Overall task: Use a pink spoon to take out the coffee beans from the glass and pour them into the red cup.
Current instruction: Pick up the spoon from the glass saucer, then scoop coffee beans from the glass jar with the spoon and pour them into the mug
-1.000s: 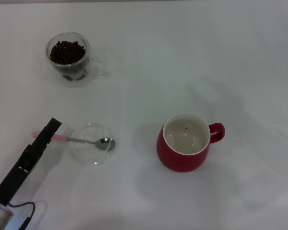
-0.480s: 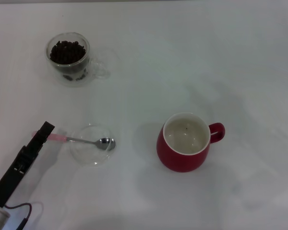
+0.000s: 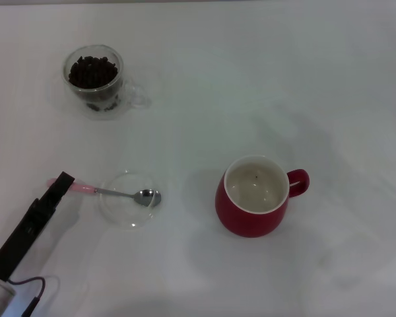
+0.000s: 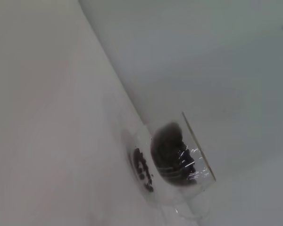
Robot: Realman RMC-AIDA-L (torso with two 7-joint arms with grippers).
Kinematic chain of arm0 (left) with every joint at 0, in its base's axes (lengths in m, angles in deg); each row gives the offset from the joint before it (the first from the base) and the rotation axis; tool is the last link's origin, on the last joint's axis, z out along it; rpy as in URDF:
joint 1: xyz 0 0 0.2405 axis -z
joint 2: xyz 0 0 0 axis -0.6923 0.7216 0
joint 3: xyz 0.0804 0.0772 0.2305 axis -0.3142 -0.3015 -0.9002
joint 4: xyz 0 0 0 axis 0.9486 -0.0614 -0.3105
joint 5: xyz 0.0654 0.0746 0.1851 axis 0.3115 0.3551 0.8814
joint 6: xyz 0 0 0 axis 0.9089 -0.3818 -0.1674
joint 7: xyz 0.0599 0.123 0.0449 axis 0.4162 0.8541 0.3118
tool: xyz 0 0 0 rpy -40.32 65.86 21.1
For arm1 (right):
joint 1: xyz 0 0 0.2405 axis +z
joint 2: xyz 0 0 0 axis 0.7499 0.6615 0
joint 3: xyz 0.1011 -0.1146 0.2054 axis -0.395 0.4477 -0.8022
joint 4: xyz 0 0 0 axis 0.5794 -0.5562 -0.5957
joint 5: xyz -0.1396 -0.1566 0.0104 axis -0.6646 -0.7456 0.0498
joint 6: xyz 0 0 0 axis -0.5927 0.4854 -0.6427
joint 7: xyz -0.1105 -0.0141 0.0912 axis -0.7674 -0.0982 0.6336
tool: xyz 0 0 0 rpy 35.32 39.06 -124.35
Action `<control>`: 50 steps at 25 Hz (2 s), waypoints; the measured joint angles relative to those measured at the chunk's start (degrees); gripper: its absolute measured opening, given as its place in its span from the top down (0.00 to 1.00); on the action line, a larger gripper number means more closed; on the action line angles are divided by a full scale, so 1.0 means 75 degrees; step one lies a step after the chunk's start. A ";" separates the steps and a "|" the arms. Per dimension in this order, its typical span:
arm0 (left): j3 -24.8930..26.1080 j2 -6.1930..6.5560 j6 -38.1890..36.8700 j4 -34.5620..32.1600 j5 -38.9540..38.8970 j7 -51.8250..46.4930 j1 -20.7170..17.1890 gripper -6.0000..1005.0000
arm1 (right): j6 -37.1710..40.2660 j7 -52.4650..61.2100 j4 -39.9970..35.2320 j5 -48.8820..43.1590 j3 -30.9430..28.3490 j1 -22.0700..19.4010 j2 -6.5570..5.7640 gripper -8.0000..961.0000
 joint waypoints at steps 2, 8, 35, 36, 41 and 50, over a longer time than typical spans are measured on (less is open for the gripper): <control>-0.0021 0.0007 -0.0015 -0.0122 0.0015 0.0081 -0.0007 0.87 | -0.0006 -0.0001 0.0000 0.0000 0.0000 0.0003 0.0006 0.25; -0.0115 0.0067 -0.0564 -0.0372 0.0095 0.0375 -0.0081 0.87 | -0.0027 -0.0101 0.0001 -0.0009 0.0000 0.0037 0.0054 0.25; -0.0712 0.0974 -0.1338 -0.5057 0.0845 -0.2608 0.0131 0.87 | 0.0095 -0.0498 0.0014 -0.0108 0.0938 0.0102 0.0526 0.26; -0.0713 0.1033 -0.1257 -0.5127 0.0911 -0.2730 0.0262 0.87 | 0.0101 -0.0445 0.0018 -0.0104 0.1064 0.0104 0.0527 0.26; -0.0699 0.1387 -0.0484 -0.5541 0.1565 -0.3599 0.1094 0.87 | 0.0193 0.0160 0.0024 -0.0102 0.1385 0.0122 0.0528 0.26; -0.0693 0.1791 0.0744 -0.5627 0.2457 -0.4448 0.2083 0.87 | 0.0311 0.0434 0.0068 -0.0107 0.1862 0.0071 0.0527 0.26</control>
